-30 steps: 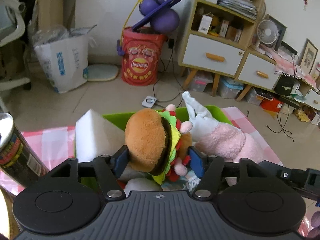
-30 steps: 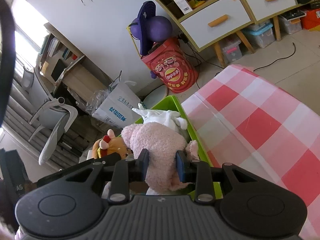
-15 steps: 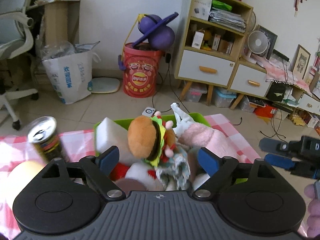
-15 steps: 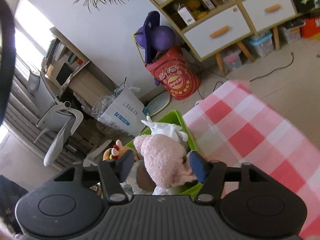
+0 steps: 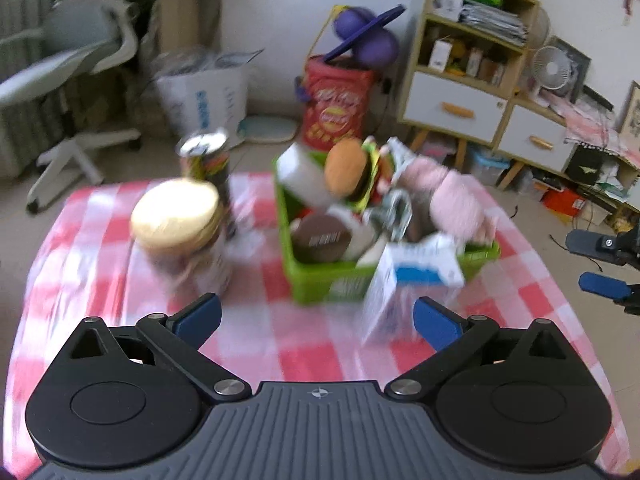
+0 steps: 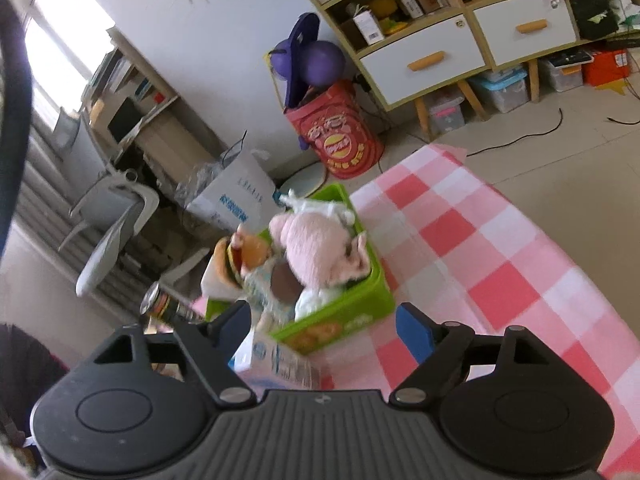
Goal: Organize soft objects
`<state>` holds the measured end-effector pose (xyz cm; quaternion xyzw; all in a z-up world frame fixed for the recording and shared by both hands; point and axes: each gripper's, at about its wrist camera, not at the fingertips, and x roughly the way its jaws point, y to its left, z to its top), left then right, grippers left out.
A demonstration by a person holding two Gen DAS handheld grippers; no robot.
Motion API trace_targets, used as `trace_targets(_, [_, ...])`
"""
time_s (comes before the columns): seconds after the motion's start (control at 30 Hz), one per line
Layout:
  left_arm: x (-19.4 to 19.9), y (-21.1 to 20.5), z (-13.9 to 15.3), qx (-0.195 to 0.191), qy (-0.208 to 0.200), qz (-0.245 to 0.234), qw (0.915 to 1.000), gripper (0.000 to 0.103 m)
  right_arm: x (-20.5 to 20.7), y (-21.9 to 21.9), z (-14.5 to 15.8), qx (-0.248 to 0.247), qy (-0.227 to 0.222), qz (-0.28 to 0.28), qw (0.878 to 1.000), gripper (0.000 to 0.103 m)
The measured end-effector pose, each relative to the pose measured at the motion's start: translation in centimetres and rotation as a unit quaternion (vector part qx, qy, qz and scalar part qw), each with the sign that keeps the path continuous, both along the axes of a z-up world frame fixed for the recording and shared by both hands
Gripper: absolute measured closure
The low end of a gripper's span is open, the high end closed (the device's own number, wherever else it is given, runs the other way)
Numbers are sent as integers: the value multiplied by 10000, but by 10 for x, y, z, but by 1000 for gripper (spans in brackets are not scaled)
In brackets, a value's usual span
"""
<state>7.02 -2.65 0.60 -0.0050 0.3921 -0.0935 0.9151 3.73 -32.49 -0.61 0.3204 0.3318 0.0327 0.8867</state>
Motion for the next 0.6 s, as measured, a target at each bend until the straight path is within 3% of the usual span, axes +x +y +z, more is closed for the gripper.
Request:
trace_targets(0.3, [-55, 14, -7, 133, 291, 451, 9985, 5, -37, 36, 2, -445, 157, 520, 9975, 30])
trace_targets(0.5, [-71, 13, -11, 342, 344, 648, 9967, 5, -48, 68, -4, -832, 511, 958, 9906, 30])
trace_targets(0.6, [-78, 13, -12, 300, 418, 681, 9964, 5, -55, 82, 1, -1050, 451, 1149, 9868, 29])
